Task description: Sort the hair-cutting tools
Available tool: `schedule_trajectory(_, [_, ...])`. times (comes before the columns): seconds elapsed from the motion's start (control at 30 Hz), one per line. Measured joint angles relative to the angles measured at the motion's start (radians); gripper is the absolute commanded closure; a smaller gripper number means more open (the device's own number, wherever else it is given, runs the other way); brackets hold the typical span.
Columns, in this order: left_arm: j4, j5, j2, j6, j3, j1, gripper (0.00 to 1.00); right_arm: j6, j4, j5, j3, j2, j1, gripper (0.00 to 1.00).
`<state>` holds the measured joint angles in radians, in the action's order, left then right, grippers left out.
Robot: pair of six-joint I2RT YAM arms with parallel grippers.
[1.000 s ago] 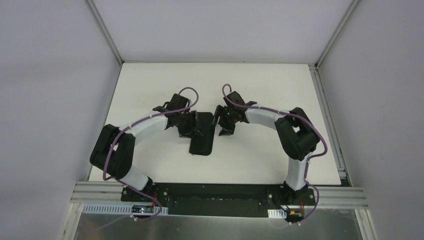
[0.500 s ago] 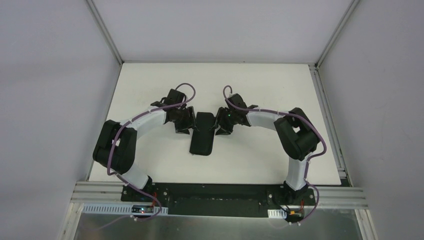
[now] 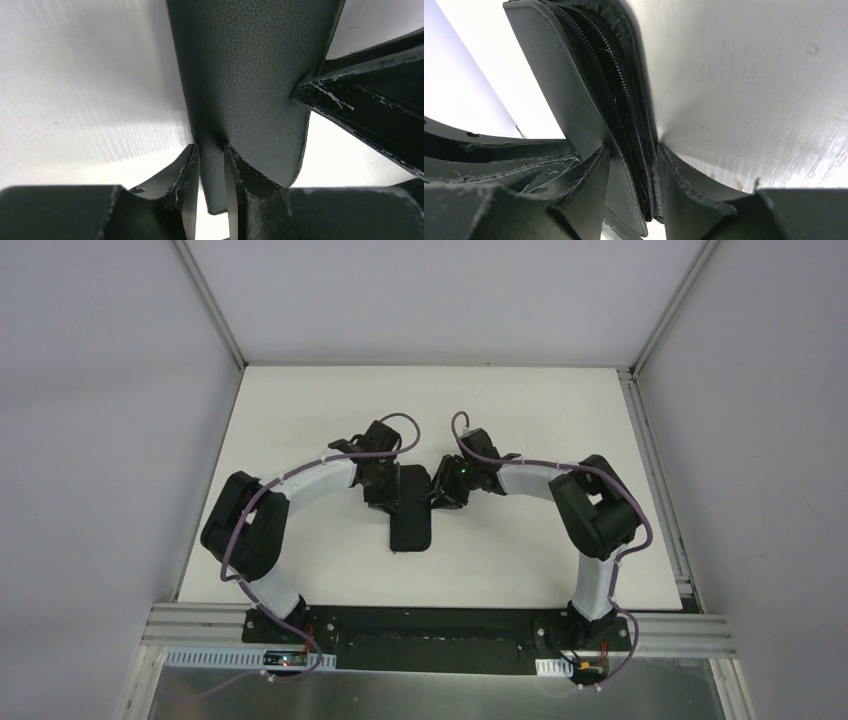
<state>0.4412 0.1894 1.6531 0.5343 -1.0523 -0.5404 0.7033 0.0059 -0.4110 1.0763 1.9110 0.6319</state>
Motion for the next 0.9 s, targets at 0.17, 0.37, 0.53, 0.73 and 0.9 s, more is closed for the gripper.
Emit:
schedule_trajectory(0.17, [0.085, -0.082, 0.056, -0.025, -0.084, -0.062, 0.75, 0.006, 0.013, -0.018, -0.006, 0.004, -0.009, 0.61])
schedule_trajectory(0.37, [0.161, -0.139, 0.114, -0.039, -0.162, -0.104, 0.75, 0.013, 0.021, -0.025, -0.014, 0.008, -0.014, 0.71])
schedule_trajectory(0.53, [0.172, -0.150, 0.126, -0.047, -0.177, -0.115, 0.70, 0.018, 0.035, -0.028, -0.028, 0.008, -0.018, 0.80])
schedule_trajectory(0.73, [0.151, -0.145, 0.109, -0.044, -0.163, -0.124, 0.53, 0.019, 0.048, -0.030, -0.038, 0.008, -0.022, 0.86])
schedule_trajectory(0.9, [0.078, -0.108, 0.039, -0.016, -0.092, -0.105, 0.42, 0.018, 0.052, -0.039, -0.040, 0.013, -0.026, 0.91])
